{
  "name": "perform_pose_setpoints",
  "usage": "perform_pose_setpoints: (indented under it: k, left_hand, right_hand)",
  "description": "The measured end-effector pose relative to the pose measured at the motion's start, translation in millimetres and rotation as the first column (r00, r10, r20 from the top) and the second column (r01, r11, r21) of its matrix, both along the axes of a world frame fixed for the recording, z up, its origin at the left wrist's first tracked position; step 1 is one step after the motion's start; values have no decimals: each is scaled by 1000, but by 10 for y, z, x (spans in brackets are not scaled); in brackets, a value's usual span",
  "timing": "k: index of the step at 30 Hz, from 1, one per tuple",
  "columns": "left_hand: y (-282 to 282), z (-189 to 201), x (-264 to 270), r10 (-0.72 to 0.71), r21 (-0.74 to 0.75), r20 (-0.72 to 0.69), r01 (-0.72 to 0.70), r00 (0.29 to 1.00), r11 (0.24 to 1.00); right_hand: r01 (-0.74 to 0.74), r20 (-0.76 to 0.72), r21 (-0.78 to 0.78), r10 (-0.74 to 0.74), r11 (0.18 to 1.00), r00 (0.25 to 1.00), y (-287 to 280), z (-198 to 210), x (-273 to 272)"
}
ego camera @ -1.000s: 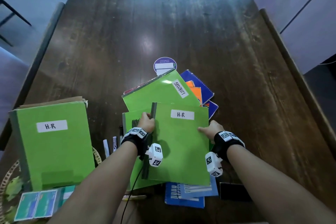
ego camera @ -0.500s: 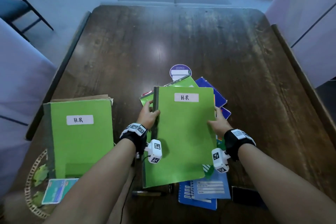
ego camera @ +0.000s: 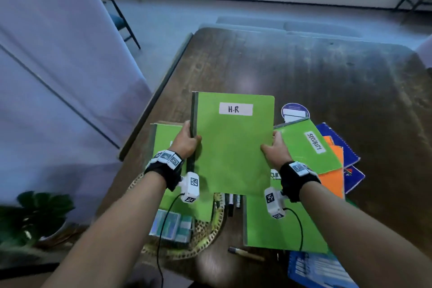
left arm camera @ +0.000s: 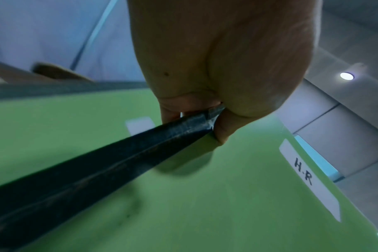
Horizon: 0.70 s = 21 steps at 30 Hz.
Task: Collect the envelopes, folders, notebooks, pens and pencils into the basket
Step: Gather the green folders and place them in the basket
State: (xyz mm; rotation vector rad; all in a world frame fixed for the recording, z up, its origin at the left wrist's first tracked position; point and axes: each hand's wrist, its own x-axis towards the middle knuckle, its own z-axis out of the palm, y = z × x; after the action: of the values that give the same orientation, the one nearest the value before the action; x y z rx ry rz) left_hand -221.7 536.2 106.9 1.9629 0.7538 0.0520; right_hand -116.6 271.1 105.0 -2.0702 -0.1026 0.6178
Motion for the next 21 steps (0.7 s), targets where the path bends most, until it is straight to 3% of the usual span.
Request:
perform_pose_setpoints:
  k: [6, 14, 21]
  left_hand:
    - [634, -39, -546, 59, 8, -30, -59, 998, 998]
    - [1007, -266, -986, 69, 151, -166, -44, 984, 988]
    - [1049, -571, -1087, 120, 299, -375, -3, 919, 954]
  right_hand:
    - [-105, -16, -65, 104, 992, 994, 679, -128, -468]
    - [-177, -41, -189, 172, 966, 984, 1052, -417, -845]
    - [-238, -37, -451, 249, 860, 968, 1190, -629, -998]
